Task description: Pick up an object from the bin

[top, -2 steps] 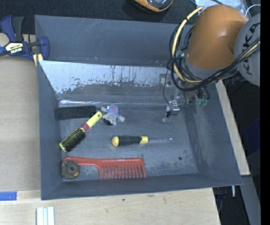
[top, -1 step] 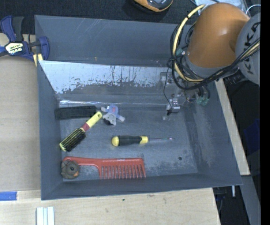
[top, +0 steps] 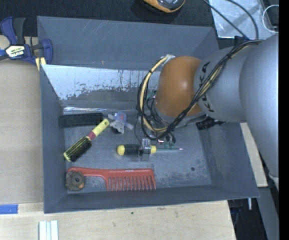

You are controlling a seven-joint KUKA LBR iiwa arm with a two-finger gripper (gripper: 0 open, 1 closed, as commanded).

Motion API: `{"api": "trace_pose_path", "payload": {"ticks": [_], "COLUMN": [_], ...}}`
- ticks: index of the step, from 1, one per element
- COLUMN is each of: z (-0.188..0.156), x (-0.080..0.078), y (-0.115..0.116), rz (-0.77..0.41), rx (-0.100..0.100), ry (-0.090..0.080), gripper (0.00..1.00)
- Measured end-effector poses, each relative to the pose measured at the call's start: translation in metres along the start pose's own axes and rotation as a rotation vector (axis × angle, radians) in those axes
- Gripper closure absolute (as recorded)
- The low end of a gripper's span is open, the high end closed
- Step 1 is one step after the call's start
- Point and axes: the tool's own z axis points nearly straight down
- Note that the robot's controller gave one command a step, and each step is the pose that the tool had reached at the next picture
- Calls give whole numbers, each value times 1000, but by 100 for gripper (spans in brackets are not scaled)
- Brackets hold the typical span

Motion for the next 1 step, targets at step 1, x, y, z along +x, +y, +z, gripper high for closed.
{"api": "trace_pose_path", "payload": {"ticks": [1], "z": [-80], "x": [7], "y": [9], "rz": [-157], "rx": [-2], "ry": [-10], "gripper": [0]}}
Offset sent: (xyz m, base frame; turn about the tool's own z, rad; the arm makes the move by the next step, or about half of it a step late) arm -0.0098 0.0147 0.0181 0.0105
